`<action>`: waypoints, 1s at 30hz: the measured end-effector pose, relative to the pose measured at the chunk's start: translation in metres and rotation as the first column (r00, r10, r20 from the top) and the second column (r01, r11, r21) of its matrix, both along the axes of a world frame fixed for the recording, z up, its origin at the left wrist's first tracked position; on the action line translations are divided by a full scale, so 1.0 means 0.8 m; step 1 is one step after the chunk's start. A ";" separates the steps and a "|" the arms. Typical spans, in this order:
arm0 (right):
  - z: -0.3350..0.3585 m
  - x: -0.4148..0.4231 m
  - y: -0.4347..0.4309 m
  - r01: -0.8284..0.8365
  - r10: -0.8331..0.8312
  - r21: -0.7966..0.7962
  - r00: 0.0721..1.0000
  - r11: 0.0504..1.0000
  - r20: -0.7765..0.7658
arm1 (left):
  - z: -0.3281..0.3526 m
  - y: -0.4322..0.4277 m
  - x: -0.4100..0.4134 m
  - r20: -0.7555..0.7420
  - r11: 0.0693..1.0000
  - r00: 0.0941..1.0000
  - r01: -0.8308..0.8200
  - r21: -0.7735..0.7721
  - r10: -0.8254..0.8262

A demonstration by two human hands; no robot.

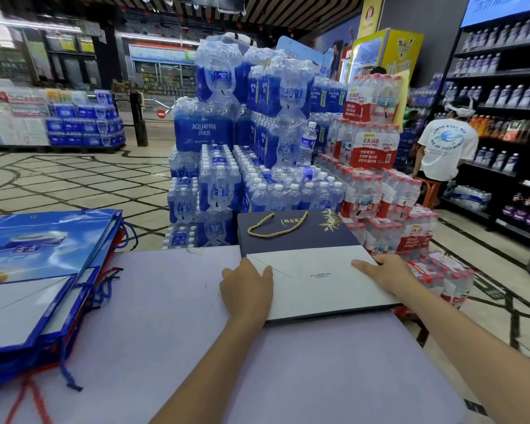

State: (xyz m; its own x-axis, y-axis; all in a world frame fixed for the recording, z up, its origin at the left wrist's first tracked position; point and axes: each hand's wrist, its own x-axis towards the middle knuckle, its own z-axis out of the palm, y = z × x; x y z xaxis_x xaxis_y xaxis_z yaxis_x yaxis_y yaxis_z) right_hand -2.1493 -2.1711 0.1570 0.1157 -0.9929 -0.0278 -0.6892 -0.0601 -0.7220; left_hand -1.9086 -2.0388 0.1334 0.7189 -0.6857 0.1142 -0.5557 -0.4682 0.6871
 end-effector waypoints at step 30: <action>0.054 0.484 0.376 -0.593 0.575 -0.242 0.805 0.768 -0.146 | 0.088 0.363 0.374 0.346 0.823 0.808 -0.549 0.146 0.477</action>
